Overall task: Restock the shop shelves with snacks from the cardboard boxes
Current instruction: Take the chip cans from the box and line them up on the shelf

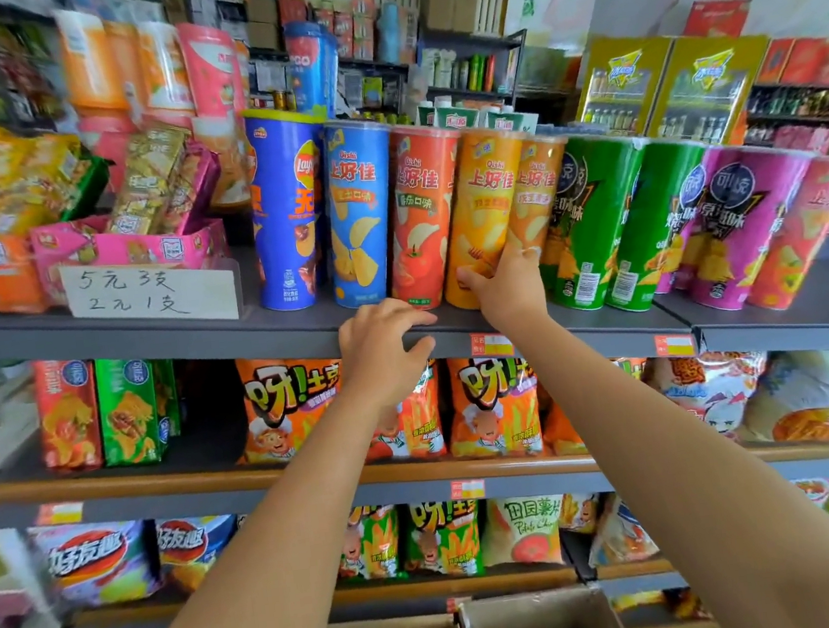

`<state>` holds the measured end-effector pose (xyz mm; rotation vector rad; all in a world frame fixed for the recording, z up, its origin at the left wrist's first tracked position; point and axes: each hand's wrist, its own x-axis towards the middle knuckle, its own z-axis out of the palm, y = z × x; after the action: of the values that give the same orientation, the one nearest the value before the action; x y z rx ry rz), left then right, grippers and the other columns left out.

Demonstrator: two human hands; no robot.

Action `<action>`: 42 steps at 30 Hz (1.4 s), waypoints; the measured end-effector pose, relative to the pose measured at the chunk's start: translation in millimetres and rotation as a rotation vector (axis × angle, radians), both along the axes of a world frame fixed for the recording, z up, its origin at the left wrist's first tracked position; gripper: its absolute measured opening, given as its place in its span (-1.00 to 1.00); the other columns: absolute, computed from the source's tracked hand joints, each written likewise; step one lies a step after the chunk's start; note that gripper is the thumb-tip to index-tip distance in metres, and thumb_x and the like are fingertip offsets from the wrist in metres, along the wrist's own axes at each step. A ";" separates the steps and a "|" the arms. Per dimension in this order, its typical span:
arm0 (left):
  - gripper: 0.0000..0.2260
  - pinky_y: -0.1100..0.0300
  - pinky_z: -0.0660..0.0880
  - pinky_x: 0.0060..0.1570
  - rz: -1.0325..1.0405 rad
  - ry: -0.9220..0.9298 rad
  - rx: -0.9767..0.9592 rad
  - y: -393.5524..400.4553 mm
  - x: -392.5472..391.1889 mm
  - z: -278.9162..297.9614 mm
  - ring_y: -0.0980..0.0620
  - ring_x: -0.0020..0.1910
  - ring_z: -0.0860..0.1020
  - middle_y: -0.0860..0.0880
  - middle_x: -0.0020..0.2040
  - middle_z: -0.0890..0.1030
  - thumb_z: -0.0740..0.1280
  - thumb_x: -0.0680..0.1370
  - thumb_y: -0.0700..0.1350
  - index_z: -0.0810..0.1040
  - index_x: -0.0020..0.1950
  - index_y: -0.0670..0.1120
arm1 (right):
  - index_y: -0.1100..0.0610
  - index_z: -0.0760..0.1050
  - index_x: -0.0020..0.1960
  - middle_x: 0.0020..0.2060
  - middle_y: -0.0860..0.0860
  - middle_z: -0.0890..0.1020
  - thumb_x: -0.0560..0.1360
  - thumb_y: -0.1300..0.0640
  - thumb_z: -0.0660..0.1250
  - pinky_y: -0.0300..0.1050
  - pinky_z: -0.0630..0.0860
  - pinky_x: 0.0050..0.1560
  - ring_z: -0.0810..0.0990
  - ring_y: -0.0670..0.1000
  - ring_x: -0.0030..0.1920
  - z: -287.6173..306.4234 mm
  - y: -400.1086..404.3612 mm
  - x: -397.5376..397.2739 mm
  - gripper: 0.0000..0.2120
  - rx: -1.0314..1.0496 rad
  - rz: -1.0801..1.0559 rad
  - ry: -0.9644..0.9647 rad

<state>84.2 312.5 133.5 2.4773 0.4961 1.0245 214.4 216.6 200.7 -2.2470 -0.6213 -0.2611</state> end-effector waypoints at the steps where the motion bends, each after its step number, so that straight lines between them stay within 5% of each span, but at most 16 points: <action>1: -0.78 0.12 0.18 0.22 -0.005 -0.005 -0.001 0.3 -0.7 -1.0 0.05 0.26 0.39 0.15 0.21 0.54 0.36 0.57 0.01 0.62 0.21 0.16 | 0.25 0.30 0.39 0.34 0.23 0.37 0.56 -0.03 0.39 0.06 0.47 0.16 0.51 0.27 0.21 -0.3 -0.8 -1.1 -0.44 0.004 -0.001 -0.008; 5: -0.79 0.14 0.17 0.18 -0.020 -0.014 -0.002 1.8 1.1 -0.6 0.03 0.27 0.40 0.14 0.21 0.54 0.37 0.57 0.00 0.63 0.20 0.14 | 0.23 0.43 0.27 0.10 0.20 0.58 0.58 0.13 0.31 -0.04 0.44 -0.12 0.59 0.22 0.08 -3.6 -13.0 -5.7 -0.69 0.036 0.006 -0.084; 9: -0.72 0.12 0.22 0.18 -0.012 -0.080 -0.011 -5.4 -1.9 -4.7 -0.02 0.21 0.45 0.07 0.15 0.57 0.38 0.52 -0.04 0.61 0.23 0.10 | 0.16 0.56 0.12 -0.03 0.08 0.63 0.54 0.16 0.34 -0.13 0.45 -0.07 0.57 0.03 -0.05 -26.0 -47.0 -33.0 -0.83 0.242 0.093 -0.137; 12: -0.70 0.22 0.34 0.06 -0.087 -0.373 -0.137 -44.4 -11.3 -27.5 0.05 0.02 0.47 0.02 -0.01 0.57 0.34 0.42 -0.06 0.62 0.15 0.00 | 0.11 0.55 -0.09 -0.27 -0.02 0.60 0.56 0.15 0.33 -0.13 0.46 -0.20 0.55 0.00 -0.24 -67.6 -77.7 -56.3 -0.93 0.318 0.175 -0.111; 15: -0.90 0.27 0.43 -0.10 -0.212 -0.214 -0.448 -89.7 -18.9 -88.7 0.21 -0.15 0.51 0.10 -0.16 0.59 0.35 0.47 -0.12 0.62 -0.05 0.02 | 0.14 0.56 -0.15 -0.42 0.00 0.58 0.55 0.14 0.33 -0.10 0.48 -0.32 0.58 0.10 -0.36 -136.7 -103.1 -63.2 -0.87 0.206 0.207 0.056; 19: -0.86 0.14 0.46 -0.10 -0.141 0.317 -0.751 -130.8 -36.0 -226.7 0.03 -0.09 0.61 0.11 -0.24 0.59 0.35 0.56 -0.11 0.58 -0.17 0.10 | 0.24 0.52 -0.16 -0.35 0.20 0.63 0.57 0.13 0.27 0.07 0.55 -0.25 0.61 0.21 -0.32 -260.2 -145.8 -57.0 -0.79 -0.036 0.140 0.369; 21: -0.91 0.09 0.51 -0.02 -0.065 0.535 -0.785 -155.4 -56.0 -293.1 -0.09 0.02 0.62 -0.04 -0.09 0.66 0.35 0.55 -0.10 0.65 -0.04 -0.04 | 0.19 0.54 -0.13 -0.28 0.16 0.66 0.57 0.12 0.25 0.03 0.55 -0.16 0.64 0.16 -0.24 -324.8 -174.9 -57.8 -0.82 -0.253 0.149 0.513; 25: -0.49 0.02 0.39 0.27 0.176 0.809 -0.883 -217.1 -91.3 -378.7 -0.18 0.34 0.44 -0.19 0.32 0.46 0.41 0.52 0.01 0.41 0.43 -0.10 | 0.24 0.59 -0.02 -0.06 0.23 0.66 0.60 0.15 0.22 -0.06 0.44 -0.14 0.64 0.21 0.01 -437.7 -239.1 -70.9 -0.78 -0.630 0.220 0.725; 29: -0.30 -0.02 0.34 0.35 0.251 0.889 -0.986 -266.6 -98.7 -426.2 -0.17 0.46 0.33 -0.17 0.49 0.32 0.37 0.57 0.06 0.13 0.59 -0.10 | 0.24 0.53 0.22 0.25 0.19 0.54 0.60 0.15 0.21 -0.11 0.43 0.02 0.54 0.21 0.21 -508.5 -295.5 -75.1 -0.73 -0.804 0.262 0.817; 32: -0.51 -0.03 0.43 0.18 0.340 0.845 -0.954 -284.2 -96.9 -450.7 -0.24 0.30 0.48 -0.21 0.32 0.48 0.31 0.60 0.04 0.31 0.44 -0.16 | 0.15 0.33 0.47 0.41 0.13 0.39 0.56 0.16 0.31 0.01 0.48 0.24 0.45 0.19 0.32 -532.9 -315.8 -58.0 -0.51 -0.795 0.242 0.791; 35: -0.71 -0.04 0.43 -0.05 0.474 0.763 -0.769 -299.5 -95.6 -461.6 -0.30 0.08 0.55 -0.24 0.09 0.57 0.23 0.64 0.01 0.43 0.17 -0.22 | 0.13 0.29 0.46 0.41 0.12 0.35 0.50 0.20 0.38 0.08 0.42 0.32 0.34 0.18 0.39 -545.1 -315.7 -36.5 -0.43 -0.794 0.245 0.612; 39: -0.70 -0.05 0.42 -0.10 0.534 0.760 -0.672 -308.2 -92.1 -466.8 -0.32 0.06 0.56 -0.25 0.08 0.58 0.19 0.66 0.02 0.44 0.17 -0.22 | 0.11 0.26 0.46 0.45 0.08 0.31 0.44 0.17 0.41 0.12 0.24 0.43 0.21 0.13 0.49 -568.5 -298.0 -17.6 -0.36 -0.838 0.306 0.452; 42: -0.68 -0.06 0.44 -0.02 0.548 0.766 -0.748 -304.5 -94.7 -469.7 -0.29 0.14 0.54 -0.24 0.15 0.57 0.22 0.65 0.03 0.44 0.23 -0.20 | 0.06 0.14 0.54 0.52 0.14 0.21 0.45 0.07 0.46 0.20 0.06 0.51 0.14 0.16 0.53 -583.9 -286.9 -17.5 -0.22 -1.061 0.389 0.289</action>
<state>-10.5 8.0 -336.2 1.9602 1.5212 -0.0704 196.9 -70.3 -383.2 -2.9554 -1.1963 0.7491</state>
